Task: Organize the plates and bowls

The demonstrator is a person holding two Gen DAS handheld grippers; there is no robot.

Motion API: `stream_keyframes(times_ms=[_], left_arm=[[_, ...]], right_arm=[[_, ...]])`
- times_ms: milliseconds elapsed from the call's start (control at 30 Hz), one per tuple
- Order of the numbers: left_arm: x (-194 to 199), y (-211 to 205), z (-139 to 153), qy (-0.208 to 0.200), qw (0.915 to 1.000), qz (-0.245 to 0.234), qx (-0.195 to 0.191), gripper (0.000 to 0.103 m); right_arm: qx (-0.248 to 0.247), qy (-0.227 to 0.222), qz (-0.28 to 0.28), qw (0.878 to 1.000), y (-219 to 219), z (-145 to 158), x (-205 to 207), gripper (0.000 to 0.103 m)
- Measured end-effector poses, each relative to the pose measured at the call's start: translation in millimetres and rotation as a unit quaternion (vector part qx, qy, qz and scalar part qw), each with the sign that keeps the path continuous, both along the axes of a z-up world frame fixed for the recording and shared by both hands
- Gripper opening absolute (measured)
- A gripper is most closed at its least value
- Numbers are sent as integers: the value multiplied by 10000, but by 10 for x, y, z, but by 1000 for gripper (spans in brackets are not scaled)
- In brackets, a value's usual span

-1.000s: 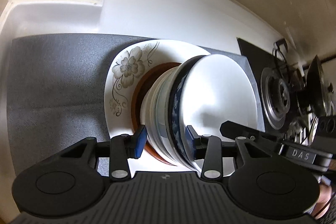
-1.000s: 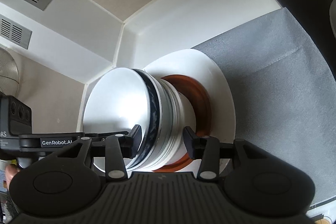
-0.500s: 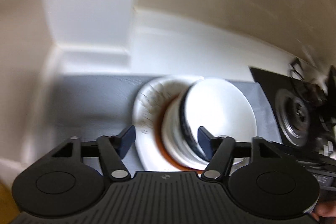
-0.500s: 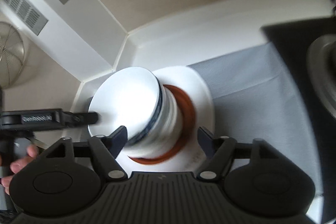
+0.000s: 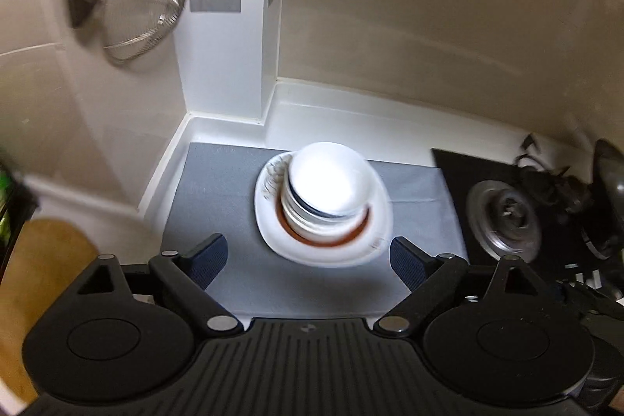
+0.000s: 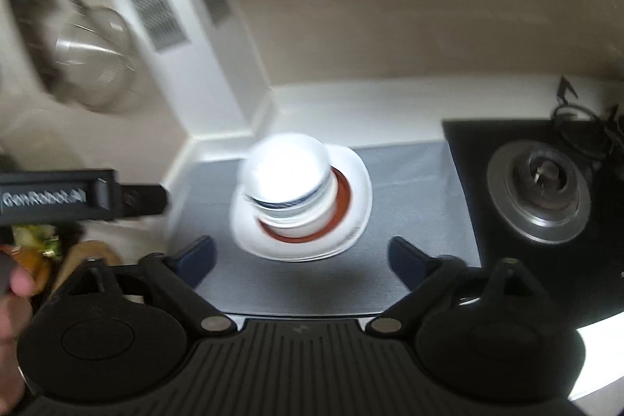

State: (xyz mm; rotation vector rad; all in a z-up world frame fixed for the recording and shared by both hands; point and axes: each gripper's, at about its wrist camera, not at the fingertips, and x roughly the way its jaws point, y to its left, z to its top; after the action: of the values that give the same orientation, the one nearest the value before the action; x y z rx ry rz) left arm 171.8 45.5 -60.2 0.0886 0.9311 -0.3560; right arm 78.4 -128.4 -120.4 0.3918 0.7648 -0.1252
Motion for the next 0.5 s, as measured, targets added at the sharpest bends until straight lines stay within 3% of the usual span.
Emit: stream_keyframes(times_ms=[100,233,333,500], left_arm=[[-483,-63,284,-136,9998,146,-63,91],[-1103,-214,561,-553,9980,187,256,91],[-1482,-306,680,-849,9949,234,493,92],[-1938,-392,840,-974,9928,285,638,92]], right_arm=[[-27,-107,109,9999,32,296,-300,103],[-202,-35,89,9998,62,591,-712,103],[-343,4,81,9994,91,731,-1014,103],[-271,11,48,9996,92,851,-1449,103]])
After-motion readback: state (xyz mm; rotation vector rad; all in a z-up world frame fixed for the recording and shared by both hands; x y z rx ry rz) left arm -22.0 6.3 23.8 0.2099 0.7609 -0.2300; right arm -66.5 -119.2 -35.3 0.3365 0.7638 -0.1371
